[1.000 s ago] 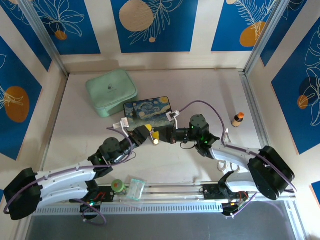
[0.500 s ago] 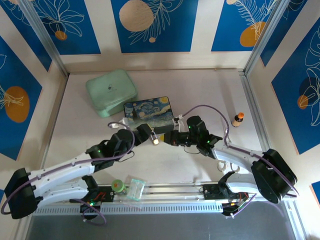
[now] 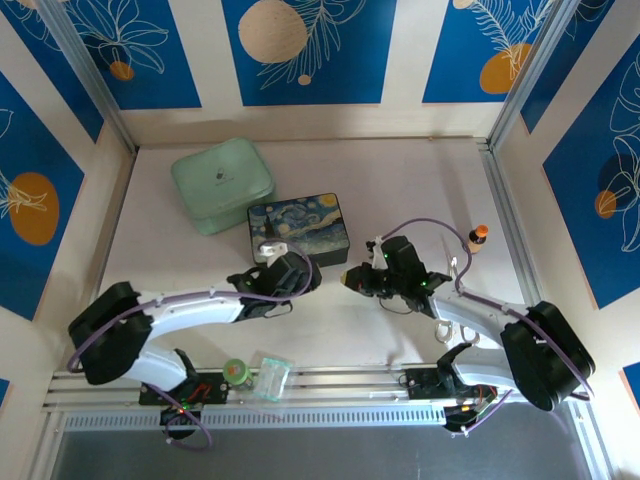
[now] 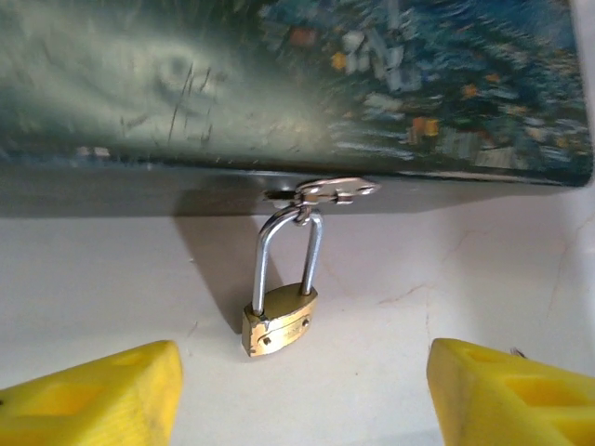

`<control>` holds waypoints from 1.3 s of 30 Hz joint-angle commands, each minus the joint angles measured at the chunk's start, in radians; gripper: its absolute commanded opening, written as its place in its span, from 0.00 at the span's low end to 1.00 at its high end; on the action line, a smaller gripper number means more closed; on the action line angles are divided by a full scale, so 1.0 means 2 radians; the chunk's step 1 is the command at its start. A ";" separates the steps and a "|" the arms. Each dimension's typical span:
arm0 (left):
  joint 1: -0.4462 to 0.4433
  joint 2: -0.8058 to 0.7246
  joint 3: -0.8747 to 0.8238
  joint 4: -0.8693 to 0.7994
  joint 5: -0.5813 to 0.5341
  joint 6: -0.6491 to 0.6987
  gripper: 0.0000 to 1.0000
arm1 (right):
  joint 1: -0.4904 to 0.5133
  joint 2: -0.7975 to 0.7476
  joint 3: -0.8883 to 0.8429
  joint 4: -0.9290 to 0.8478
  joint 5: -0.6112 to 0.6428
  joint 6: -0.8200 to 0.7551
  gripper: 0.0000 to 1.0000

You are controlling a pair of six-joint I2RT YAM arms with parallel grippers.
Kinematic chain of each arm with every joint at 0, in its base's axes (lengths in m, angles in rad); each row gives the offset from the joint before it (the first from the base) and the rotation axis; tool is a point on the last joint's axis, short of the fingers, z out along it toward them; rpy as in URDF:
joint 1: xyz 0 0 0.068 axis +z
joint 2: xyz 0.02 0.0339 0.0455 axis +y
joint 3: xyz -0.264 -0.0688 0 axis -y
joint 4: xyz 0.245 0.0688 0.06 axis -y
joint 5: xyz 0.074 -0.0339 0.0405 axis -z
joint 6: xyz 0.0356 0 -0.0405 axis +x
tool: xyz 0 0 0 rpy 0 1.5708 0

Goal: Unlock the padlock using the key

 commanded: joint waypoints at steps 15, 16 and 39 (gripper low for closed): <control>-0.005 0.110 0.031 0.023 -0.014 -0.008 0.49 | -0.008 -0.038 -0.034 0.006 0.005 0.021 0.00; -0.005 0.112 0.029 0.025 -0.013 -0.008 0.49 | -0.007 -0.037 -0.036 0.009 0.005 0.023 0.00; -0.008 0.063 -0.012 0.077 0.005 -0.040 0.12 | -0.013 0.097 -0.068 0.232 -0.122 0.119 0.00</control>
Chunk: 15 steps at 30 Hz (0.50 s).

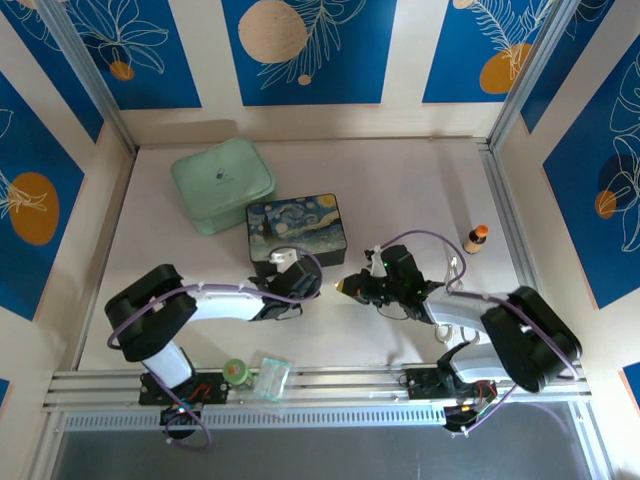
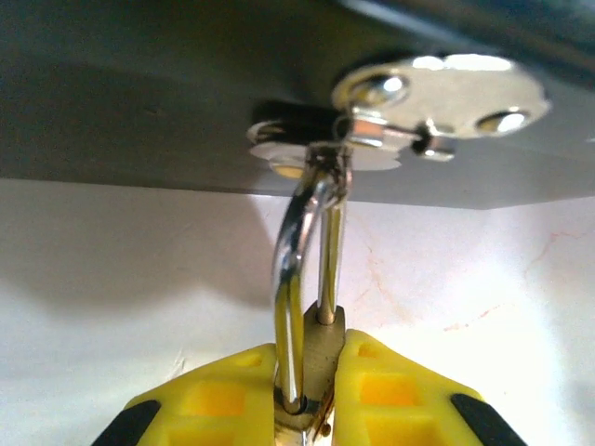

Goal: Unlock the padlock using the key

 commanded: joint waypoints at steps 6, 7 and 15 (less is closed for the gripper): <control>-0.001 -0.052 -0.032 0.051 0.027 -0.052 0.08 | -0.009 0.068 -0.008 0.119 -0.098 0.062 0.00; -0.002 -0.053 -0.032 0.051 0.027 -0.054 0.08 | -0.008 0.074 -0.007 0.124 -0.104 0.067 0.00; -0.002 -0.063 -0.069 0.103 0.032 -0.122 0.09 | -0.001 0.109 -0.005 0.162 -0.108 0.095 0.00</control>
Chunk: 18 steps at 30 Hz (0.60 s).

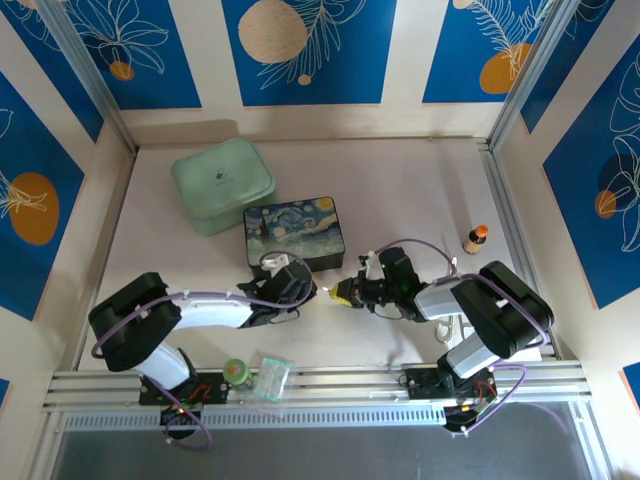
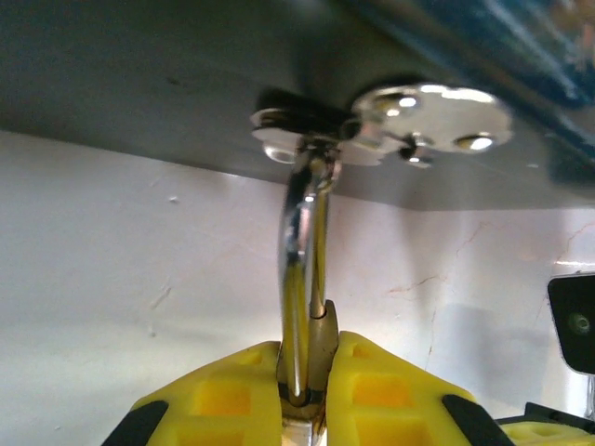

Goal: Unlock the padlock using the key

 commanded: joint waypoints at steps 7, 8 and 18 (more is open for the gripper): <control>-0.013 -0.054 -0.013 0.009 -0.035 -0.047 0.09 | -0.003 0.072 -0.005 0.152 -0.051 0.031 0.00; -0.013 -0.056 -0.020 0.022 -0.037 -0.055 0.09 | -0.002 0.080 -0.006 0.166 -0.051 0.038 0.00; -0.013 -0.051 -0.027 0.041 -0.045 -0.074 0.07 | 0.010 0.093 -0.001 0.168 -0.046 0.046 0.00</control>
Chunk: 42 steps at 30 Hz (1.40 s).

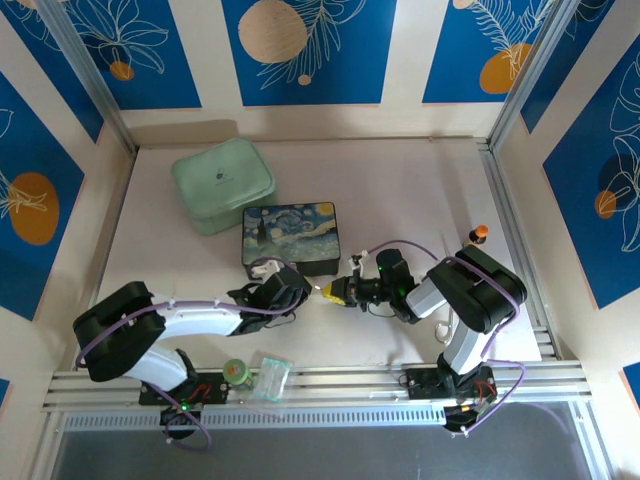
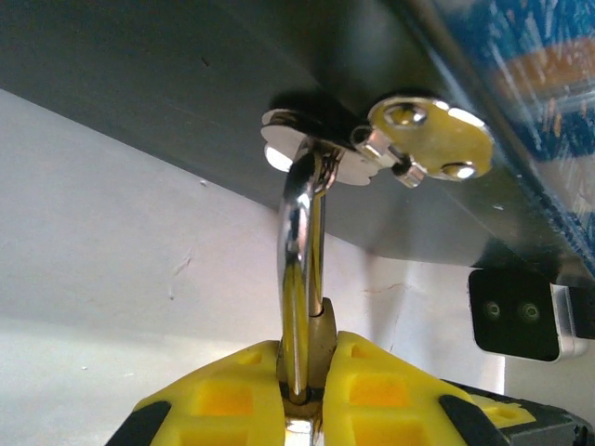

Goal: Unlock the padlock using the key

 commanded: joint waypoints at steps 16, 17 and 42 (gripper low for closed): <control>-0.010 -0.014 0.012 0.047 -0.004 -0.024 0.06 | 0.017 0.017 0.021 0.009 0.001 0.007 0.00; -0.011 -0.014 0.014 0.044 -0.003 -0.022 0.06 | 0.017 0.018 0.020 0.012 0.002 0.009 0.00; -0.032 -0.009 0.012 0.109 0.018 -0.041 0.00 | 0.006 0.020 0.030 0.023 0.010 0.075 0.00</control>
